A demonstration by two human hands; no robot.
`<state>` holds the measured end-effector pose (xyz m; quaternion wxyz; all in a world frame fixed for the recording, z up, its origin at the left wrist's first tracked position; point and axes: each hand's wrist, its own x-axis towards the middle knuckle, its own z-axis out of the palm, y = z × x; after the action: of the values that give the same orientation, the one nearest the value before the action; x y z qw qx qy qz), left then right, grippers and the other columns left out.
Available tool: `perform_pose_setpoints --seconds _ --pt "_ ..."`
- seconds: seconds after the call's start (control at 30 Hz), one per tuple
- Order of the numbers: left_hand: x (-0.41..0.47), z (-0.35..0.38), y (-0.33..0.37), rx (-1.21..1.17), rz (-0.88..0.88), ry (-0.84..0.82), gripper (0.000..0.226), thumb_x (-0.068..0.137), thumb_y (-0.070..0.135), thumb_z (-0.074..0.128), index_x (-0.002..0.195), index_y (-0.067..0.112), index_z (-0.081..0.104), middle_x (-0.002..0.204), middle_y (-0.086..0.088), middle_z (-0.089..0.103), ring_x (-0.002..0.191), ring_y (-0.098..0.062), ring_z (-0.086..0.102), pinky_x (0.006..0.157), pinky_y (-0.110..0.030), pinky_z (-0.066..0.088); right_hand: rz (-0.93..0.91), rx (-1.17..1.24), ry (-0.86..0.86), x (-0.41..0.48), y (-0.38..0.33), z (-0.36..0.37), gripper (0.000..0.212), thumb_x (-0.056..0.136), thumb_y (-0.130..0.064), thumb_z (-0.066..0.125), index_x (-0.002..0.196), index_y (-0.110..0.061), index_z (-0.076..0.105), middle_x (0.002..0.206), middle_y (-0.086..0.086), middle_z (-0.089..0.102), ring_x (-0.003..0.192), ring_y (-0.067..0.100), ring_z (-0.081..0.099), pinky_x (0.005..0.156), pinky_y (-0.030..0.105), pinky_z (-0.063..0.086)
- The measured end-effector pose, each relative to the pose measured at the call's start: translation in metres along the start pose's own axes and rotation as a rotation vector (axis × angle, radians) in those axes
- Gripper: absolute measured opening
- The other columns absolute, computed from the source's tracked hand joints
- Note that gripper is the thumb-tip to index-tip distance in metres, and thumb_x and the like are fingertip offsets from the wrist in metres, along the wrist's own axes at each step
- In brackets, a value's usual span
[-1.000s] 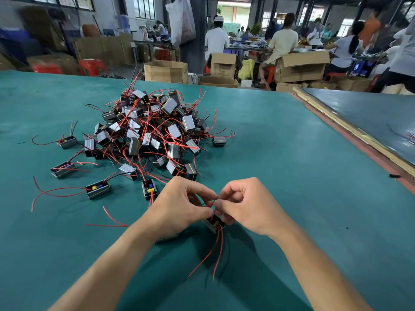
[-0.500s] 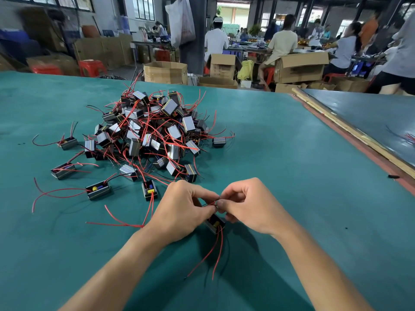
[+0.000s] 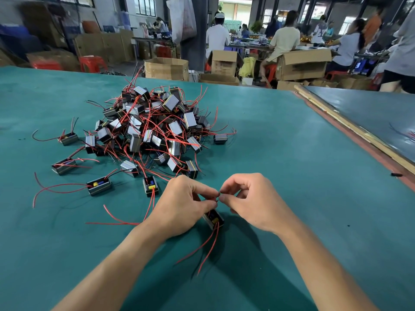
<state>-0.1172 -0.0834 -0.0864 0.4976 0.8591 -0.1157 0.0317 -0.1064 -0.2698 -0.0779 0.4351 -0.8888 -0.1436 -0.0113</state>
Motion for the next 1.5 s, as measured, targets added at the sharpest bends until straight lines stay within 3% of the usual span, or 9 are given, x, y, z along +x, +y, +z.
perform_pose_setpoints --seconds 0.23,0.33,0.47,0.63,0.77,0.97,1.1,1.27,1.5 --pt "0.0009 0.0004 0.0000 0.015 -0.046 0.008 0.014 0.076 0.015 0.082 0.087 0.024 0.079 0.066 0.021 0.071 0.046 0.006 0.052 0.051 -0.007 0.038 -0.022 -0.055 -0.011 -0.0023 -0.0026 -0.0020 0.015 0.084 -0.021 0.076 0.073 -0.029 0.070 0.058 -0.026 0.062 0.046 0.001 0.053 0.049 0.011 0.037" --pt "0.0009 -0.0001 -0.0003 -0.017 -0.070 0.005 0.014 0.077 0.014 0.082 0.084 0.026 0.078 0.068 0.013 0.073 0.046 -0.004 0.058 0.051 -0.018 0.048 -0.017 -0.064 -0.027 -0.0029 -0.0029 -0.0033 0.016 0.085 -0.019 0.075 0.072 -0.029 0.069 0.059 -0.025 0.063 0.046 0.002 0.052 0.049 0.011 0.037" --pt "0.0006 -0.0009 -0.0008 -0.058 -0.064 -0.004 0.023 0.078 0.008 0.080 0.082 0.029 0.071 0.071 0.010 0.074 0.048 -0.015 0.066 0.054 -0.019 0.052 -0.027 -0.090 -0.027 -0.0038 -0.0039 -0.0045 0.016 0.084 -0.020 0.074 0.072 -0.030 0.068 0.067 -0.024 0.066 0.053 0.006 0.061 0.052 0.014 0.043" --pt "0.0004 -0.0001 -0.0021 0.000 -0.018 -0.023 0.016 0.080 0.011 0.079 0.077 0.023 0.070 0.064 0.010 0.072 0.048 -0.012 0.066 0.055 -0.017 0.050 -0.036 -0.094 -0.007 -0.0041 -0.0048 -0.0048 0.017 0.083 -0.023 0.075 0.070 -0.032 0.067 0.068 -0.013 0.069 0.059 0.012 0.065 0.052 0.017 0.047" --pt "-0.0001 -0.0007 -0.0020 0.099 0.032 -0.047 0.013 0.085 0.016 0.073 0.075 0.024 0.076 0.053 0.010 0.066 0.045 -0.002 0.059 0.054 -0.010 0.042 -0.026 -0.097 -0.005 -0.0034 -0.0051 -0.0046 0.019 0.083 -0.022 0.075 0.069 -0.031 0.067 0.065 -0.017 0.067 0.058 0.010 0.063 0.052 0.015 0.045" --pt "0.0009 -0.0014 -0.0034 0.182 0.090 -0.083 0.011 0.088 0.021 0.069 0.078 0.020 0.075 0.055 0.001 0.064 0.046 -0.012 0.051 0.051 -0.024 0.043 -0.049 -0.098 -0.017 -0.0044 -0.0054 -0.0046 0.023 0.084 -0.022 0.075 0.067 -0.033 0.065 0.066 -0.019 0.067 0.058 0.006 0.062 0.053 0.011 0.041" --pt "0.0001 -0.0009 -0.0018 0.159 0.113 -0.120 0.012 0.086 0.016 0.069 0.077 0.020 0.076 0.054 0.006 0.063 0.044 -0.002 0.047 0.048 -0.018 0.038 -0.082 -0.085 -0.016 -0.0042 -0.0068 -0.0040 0.022 0.084 -0.022 0.076 0.067 -0.032 0.068 0.069 -0.016 0.070 0.063 0.007 0.064 0.059 0.025 0.051" --pt "0.0003 0.0000 -0.0032 0.131 0.109 -0.114 0.013 0.086 0.020 0.071 0.074 0.019 0.075 0.054 0.004 0.064 0.046 -0.007 0.053 0.051 -0.026 0.044 -0.094 -0.054 -0.013 -0.0032 -0.0058 -0.0021 0.013 0.083 -0.021 0.076 0.072 -0.027 0.073 0.069 -0.013 0.071 0.064 0.012 0.065 0.067 0.040 0.056" --pt "0.0013 0.0003 -0.0041 0.112 0.088 -0.110 0.010 0.077 0.029 0.069 0.073 0.022 0.074 0.055 0.001 0.066 0.050 -0.020 0.056 0.053 -0.038 0.049 -0.079 0.030 0.000 -0.0002 -0.0006 0.0007 0.015 0.081 -0.020 0.081 0.074 -0.029 0.070 0.068 -0.013 0.069 0.053 0.001 0.053 0.055 0.018 0.043"
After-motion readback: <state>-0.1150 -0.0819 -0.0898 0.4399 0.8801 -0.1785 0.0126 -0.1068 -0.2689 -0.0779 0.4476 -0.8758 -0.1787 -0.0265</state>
